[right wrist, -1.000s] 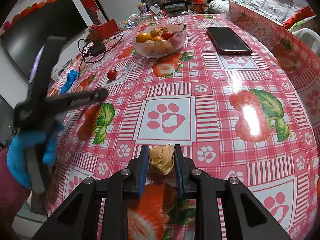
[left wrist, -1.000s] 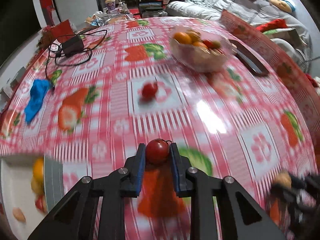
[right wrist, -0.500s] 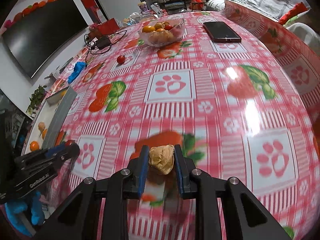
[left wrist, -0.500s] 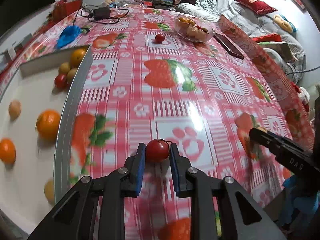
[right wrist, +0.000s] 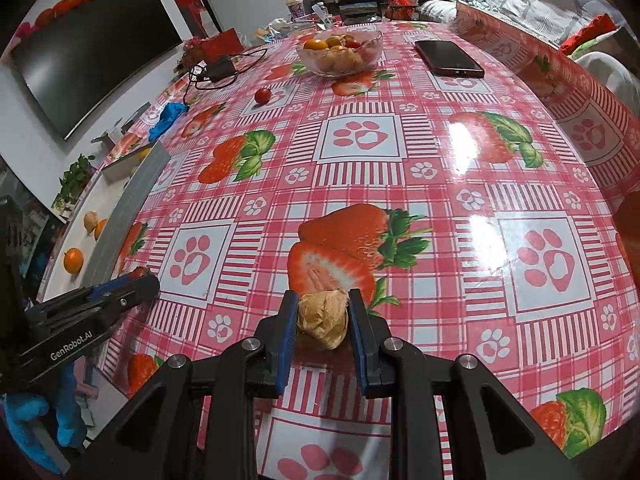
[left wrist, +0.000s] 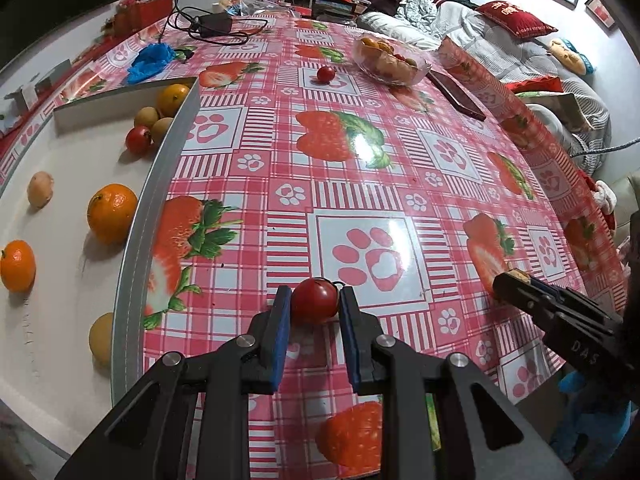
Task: Organize fruits
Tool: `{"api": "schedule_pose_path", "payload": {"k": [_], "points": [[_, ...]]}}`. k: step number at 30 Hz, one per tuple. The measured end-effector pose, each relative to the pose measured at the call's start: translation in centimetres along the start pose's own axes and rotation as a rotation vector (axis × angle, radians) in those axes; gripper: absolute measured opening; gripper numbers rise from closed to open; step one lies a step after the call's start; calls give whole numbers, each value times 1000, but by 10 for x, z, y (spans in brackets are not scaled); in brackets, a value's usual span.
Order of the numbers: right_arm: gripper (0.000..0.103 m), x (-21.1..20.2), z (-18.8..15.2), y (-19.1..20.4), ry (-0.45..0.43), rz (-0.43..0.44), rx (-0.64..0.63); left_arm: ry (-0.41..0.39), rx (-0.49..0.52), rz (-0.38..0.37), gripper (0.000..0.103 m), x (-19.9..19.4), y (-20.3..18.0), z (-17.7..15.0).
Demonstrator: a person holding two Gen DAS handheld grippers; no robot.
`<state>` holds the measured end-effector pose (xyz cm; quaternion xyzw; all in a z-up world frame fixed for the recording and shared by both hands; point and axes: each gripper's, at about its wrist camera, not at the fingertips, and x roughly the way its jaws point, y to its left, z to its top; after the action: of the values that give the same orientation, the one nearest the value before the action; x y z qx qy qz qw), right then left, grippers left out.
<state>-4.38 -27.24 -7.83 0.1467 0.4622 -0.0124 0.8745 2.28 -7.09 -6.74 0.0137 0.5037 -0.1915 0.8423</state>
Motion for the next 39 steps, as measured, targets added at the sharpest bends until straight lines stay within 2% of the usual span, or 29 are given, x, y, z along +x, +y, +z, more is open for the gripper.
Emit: {"api": "schedule_pose_path", "payload": {"k": [13,19,28,39], "points": [[26,0,0,1,-2,-8,-11,3,21,15,27,1,-3,0],[26,-1,-1,2,4,-5,-6,24,-10,-19,26,-2,1,0],[26,1,2,1,28,20,26,-8,-1,-19,26,-17,1,2],[26,2,2,7,37,6,5,-11,-5,-23,26,-22,4,-1]]}}
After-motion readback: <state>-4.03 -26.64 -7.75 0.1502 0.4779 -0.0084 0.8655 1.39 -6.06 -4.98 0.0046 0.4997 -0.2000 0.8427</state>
